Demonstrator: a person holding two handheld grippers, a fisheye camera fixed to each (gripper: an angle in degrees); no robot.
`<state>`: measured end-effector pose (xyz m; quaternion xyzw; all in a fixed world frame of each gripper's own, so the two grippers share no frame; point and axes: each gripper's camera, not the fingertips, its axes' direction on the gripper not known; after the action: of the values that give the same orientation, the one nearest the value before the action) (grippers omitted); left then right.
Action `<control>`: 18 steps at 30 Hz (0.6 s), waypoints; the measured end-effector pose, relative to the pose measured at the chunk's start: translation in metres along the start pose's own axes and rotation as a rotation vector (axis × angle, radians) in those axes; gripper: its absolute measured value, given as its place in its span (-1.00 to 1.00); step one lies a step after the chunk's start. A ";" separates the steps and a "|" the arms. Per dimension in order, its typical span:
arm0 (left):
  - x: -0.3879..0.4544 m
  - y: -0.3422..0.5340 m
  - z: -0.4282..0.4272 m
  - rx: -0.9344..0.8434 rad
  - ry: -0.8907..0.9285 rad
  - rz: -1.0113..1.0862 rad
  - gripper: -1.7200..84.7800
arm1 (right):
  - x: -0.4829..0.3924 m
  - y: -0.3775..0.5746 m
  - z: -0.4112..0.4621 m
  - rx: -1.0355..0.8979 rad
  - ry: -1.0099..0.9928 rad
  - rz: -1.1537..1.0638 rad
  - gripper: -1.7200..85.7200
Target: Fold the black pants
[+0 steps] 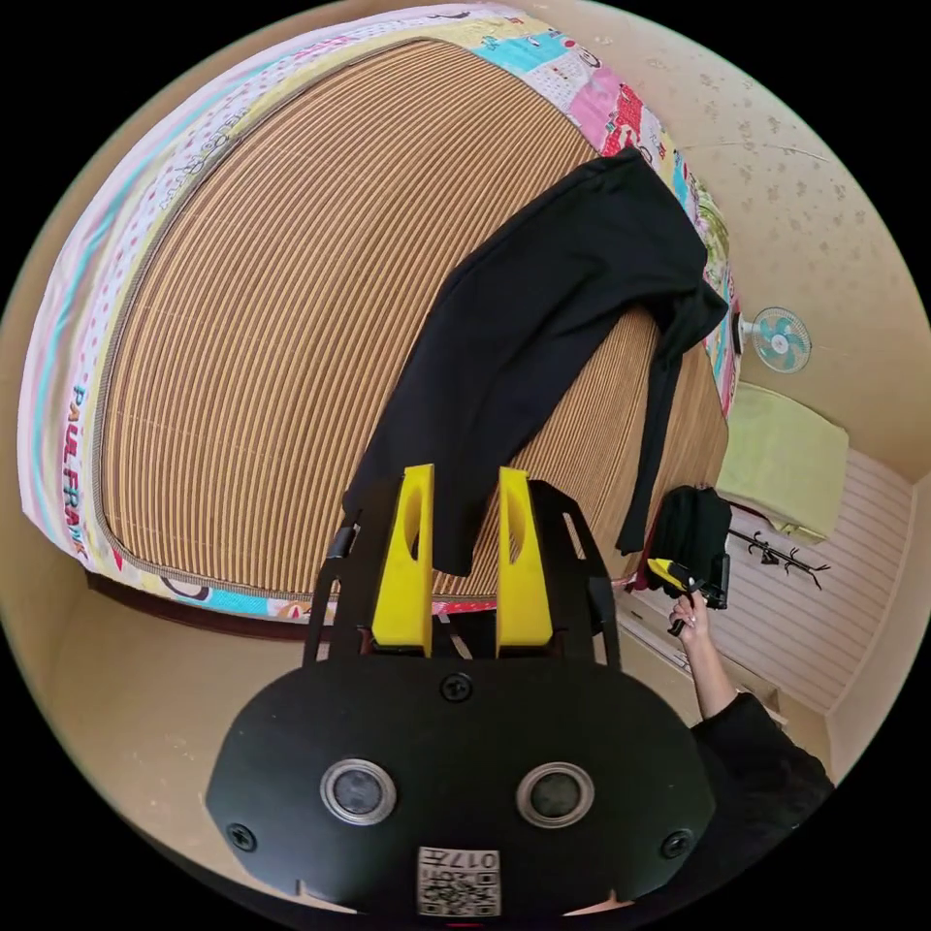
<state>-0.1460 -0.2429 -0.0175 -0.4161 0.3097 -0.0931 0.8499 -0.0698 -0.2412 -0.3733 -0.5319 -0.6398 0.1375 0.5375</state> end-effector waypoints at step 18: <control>-0.058 0.111 0.029 -0.411 0.207 0.142 -0.89 | 0.015 0.043 0.027 -0.258 0.405 -0.083 -0.92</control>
<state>-0.1853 -0.1295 -0.0634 -0.5457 0.4361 -0.0105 0.7155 -0.0675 -0.2012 -0.4074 -0.5862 -0.5526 -0.0768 0.5875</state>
